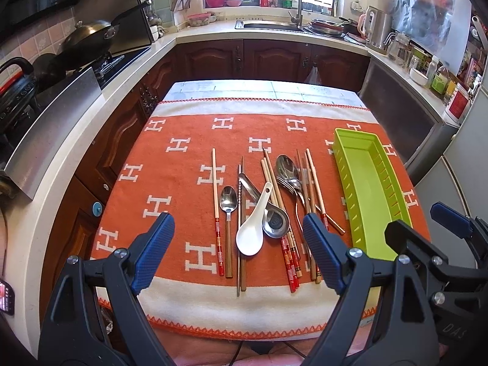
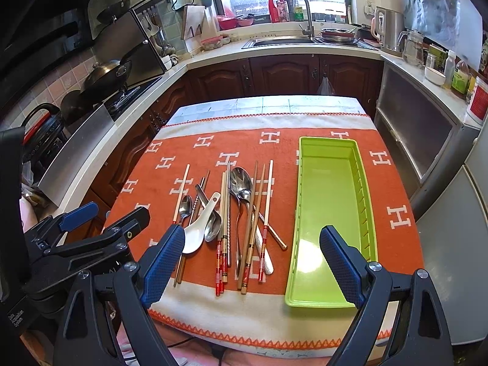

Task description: Organize utensils

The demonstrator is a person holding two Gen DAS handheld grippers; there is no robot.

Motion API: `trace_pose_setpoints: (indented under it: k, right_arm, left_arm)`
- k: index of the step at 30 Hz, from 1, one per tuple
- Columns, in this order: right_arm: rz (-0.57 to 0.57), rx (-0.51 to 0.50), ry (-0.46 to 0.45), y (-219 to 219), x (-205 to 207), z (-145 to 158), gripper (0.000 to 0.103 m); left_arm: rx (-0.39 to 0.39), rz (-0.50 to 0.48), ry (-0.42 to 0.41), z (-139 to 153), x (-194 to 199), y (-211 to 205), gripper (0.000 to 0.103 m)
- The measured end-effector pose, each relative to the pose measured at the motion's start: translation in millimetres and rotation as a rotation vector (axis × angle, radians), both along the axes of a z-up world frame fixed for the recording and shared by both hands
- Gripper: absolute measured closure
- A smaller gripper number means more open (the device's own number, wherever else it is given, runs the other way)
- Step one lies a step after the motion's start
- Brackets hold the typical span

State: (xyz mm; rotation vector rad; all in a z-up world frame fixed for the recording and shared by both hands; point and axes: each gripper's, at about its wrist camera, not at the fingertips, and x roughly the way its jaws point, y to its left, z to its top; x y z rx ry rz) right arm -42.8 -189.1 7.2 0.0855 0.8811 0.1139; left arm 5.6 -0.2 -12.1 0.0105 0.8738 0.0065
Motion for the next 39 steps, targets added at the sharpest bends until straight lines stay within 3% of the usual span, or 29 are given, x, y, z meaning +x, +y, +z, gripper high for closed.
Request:
trace_pose_setpoints:
  k: [39]
  right_arm:
    - [0.005,-0.001,0.005,-0.1,1.6,-5.0,0.012]
  left_arm:
    - [-0.009,0.002,0.015,-5.2,1.3,2.4,0.019]
